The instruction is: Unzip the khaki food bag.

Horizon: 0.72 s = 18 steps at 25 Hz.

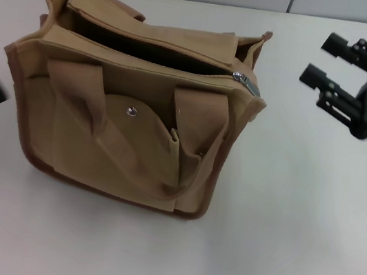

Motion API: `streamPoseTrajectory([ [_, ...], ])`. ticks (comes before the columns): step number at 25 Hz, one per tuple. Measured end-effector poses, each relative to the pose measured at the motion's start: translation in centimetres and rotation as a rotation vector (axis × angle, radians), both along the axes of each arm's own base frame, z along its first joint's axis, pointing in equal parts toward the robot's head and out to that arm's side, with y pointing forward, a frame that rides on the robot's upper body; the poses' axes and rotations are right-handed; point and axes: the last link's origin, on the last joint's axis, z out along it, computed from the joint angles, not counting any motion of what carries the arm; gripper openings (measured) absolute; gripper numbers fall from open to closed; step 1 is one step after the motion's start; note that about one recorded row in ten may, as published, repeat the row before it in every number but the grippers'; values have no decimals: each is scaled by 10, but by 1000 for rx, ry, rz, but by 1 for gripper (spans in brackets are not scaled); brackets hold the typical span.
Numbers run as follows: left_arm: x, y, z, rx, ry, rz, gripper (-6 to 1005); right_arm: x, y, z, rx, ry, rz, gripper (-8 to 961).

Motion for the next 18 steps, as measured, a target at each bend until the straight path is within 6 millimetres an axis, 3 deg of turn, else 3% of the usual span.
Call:
streamPoseTrajectory([
  [1,-1,-5,11,-28,9,-26,832,-5,-5,7,-92,21,18,625],
  [4,0,-9,22,-108,41,-63,832,-11,-11,13,-184,33,43,656],
  [7,9,-10,20,-238,94,-109,832,-20,-25,18,-325,4,115,687],
  [11,13,-10,18,-275,112,-131,832,-26,-51,18,-516,-57,235,729],
  [13,25,-10,6,-357,139,-186,832,-27,-54,17,-528,-54,245,744],
  [18,28,-7,2,-364,139,-197,832,-25,-60,16,-514,-33,253,780],
])
